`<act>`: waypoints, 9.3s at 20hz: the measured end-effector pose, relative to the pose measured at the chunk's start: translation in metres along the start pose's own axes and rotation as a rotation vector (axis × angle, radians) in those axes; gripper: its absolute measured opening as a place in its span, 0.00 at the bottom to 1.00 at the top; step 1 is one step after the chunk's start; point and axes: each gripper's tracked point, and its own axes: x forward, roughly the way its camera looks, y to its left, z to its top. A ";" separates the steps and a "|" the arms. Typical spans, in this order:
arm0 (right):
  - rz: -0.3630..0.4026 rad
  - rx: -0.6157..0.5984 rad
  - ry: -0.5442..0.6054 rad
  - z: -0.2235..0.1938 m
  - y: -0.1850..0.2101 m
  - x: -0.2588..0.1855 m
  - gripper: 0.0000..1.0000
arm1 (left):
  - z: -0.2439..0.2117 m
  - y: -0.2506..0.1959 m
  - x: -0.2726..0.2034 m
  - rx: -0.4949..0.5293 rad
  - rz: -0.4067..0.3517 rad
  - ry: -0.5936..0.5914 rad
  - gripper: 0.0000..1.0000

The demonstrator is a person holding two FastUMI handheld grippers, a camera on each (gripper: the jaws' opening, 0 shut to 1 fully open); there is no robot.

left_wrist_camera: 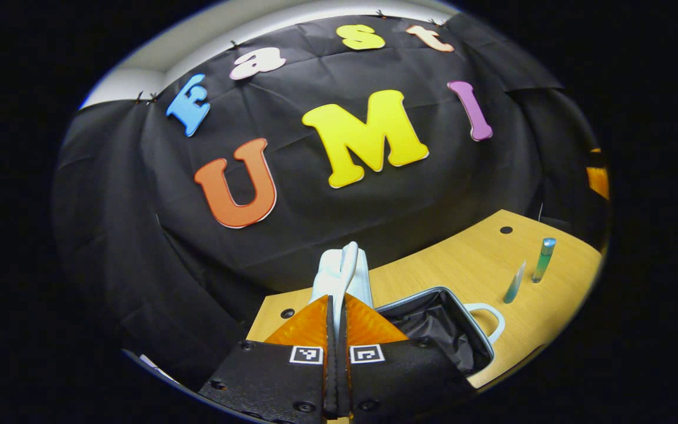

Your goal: First open the suitcase, pack the skin care products into it, and then close the suitcase.

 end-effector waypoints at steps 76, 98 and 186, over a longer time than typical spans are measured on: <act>0.139 -0.049 0.283 -0.159 -0.210 0.054 0.80 | -0.106 -0.427 0.095 -0.181 -0.288 0.289 1.00; 0.244 -0.017 0.380 -0.263 -0.062 0.197 0.61 | -0.061 -0.353 0.040 -0.284 -0.325 0.270 0.50; 0.266 -0.012 0.344 -0.030 0.184 0.066 0.80 | -0.328 0.140 0.093 -1.298 0.026 0.330 0.66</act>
